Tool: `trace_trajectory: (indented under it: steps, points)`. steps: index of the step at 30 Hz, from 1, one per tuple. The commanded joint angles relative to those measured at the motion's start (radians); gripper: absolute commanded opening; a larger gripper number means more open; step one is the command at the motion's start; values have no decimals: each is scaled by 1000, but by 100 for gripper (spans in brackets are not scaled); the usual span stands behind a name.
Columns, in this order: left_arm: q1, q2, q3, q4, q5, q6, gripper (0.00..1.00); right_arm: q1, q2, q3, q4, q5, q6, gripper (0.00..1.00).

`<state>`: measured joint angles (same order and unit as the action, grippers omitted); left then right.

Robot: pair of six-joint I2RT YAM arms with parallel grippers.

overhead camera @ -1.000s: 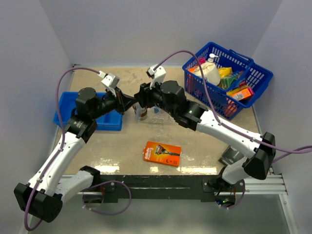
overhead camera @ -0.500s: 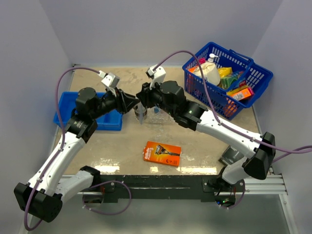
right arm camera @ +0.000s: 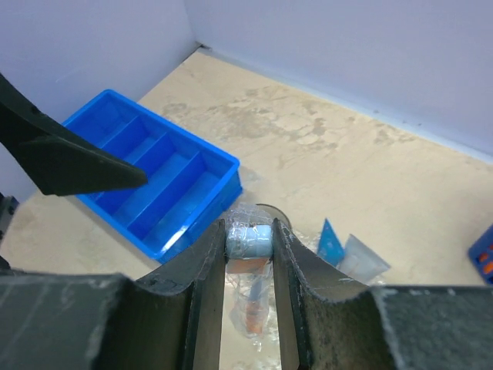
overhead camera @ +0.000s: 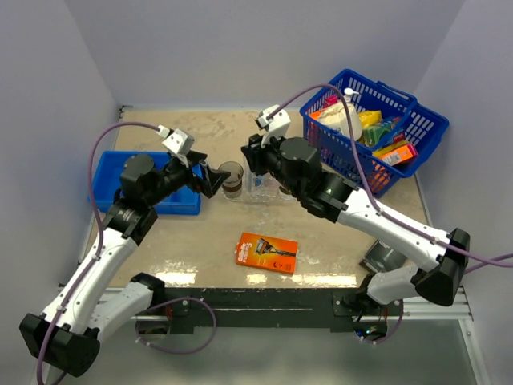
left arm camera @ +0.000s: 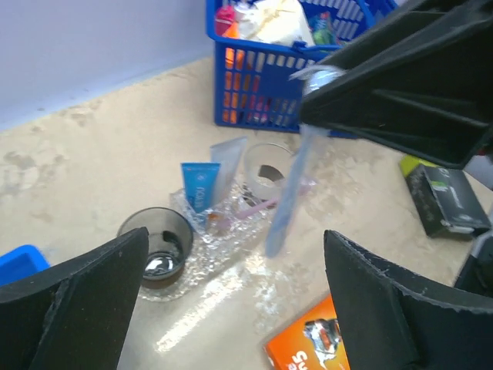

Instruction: Prepare toiletry sets of a toothbrush and toothpaste on the tray

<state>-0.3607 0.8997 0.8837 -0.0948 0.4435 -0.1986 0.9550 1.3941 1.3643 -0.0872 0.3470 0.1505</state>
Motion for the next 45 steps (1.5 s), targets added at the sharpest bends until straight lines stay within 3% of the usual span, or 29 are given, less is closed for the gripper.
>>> trace_trajectory:
  steps: [1,3,5,7,13,27,45]
  points:
    - [0,-51,-26,72,-178,28,100,4,-75,-43,82,79,-100,15]
    - [11,-61,-37,78,-291,15,100,4,-98,-63,90,80,-136,15]
    - [54,-50,-17,79,-319,10,100,4,-118,-103,138,64,-144,14]
    - [129,-6,-3,76,-276,-10,100,4,-150,-152,188,28,-209,14]
    - [204,103,-54,118,-233,-88,100,7,-182,-229,291,-60,-311,15]
    - [204,113,-74,122,-239,-70,100,34,-44,-268,429,-164,-437,16]
    - [204,127,-74,121,-210,-62,100,36,74,-277,512,-143,-526,17]
